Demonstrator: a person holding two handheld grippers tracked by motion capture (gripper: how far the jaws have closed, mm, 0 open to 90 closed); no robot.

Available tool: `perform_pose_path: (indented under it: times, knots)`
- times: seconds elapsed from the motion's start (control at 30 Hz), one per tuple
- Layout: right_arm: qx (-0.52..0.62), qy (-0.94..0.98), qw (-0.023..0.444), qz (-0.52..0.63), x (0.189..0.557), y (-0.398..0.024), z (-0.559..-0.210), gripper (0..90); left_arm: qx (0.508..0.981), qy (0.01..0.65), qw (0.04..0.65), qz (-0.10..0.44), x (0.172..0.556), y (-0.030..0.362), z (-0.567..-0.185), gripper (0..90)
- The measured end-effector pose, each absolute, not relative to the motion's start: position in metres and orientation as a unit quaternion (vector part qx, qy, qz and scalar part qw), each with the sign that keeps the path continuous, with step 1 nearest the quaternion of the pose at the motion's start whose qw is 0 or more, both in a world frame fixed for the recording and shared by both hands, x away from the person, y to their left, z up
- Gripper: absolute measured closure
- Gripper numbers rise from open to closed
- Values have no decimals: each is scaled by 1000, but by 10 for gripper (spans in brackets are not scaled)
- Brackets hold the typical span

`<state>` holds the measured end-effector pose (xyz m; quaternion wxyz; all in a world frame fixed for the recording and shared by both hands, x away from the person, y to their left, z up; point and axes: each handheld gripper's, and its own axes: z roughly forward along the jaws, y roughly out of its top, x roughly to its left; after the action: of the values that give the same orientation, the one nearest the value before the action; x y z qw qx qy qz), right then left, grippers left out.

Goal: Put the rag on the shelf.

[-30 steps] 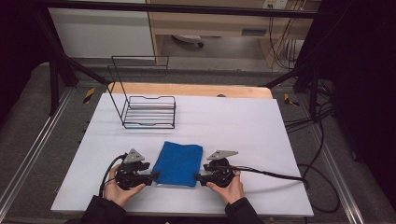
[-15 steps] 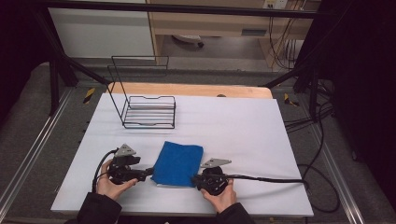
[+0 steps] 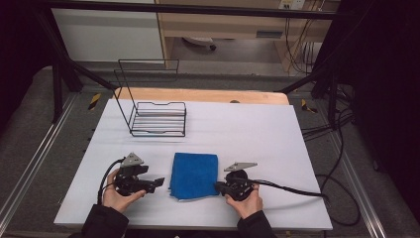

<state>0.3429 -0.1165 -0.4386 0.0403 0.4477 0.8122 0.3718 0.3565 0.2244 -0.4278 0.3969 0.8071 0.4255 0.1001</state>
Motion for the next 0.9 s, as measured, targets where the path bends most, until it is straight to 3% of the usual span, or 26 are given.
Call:
perform_pose_path:
  times: [0.13, 0.43, 0.7, 0.9]
  knots:
    - [432, 821, 51, 370, 344, -119, -438, 709, 810, 417, 399, 103, 356, 223, -427, 133]
    - [390, 809, 94, 431, 363, -146, -425, 250, 818, 400, 399, 106, 367, 215, -419, 94]
    - [392, 795, 110, 449, 375, -171, -424, 88, 821, 402, 390, 110, 385, 207, -410, 104]
    - [400, 780, 112, 468, 372, -190, -427, 59, 816, 403, 397, 116, 403, 196, -401, 114]
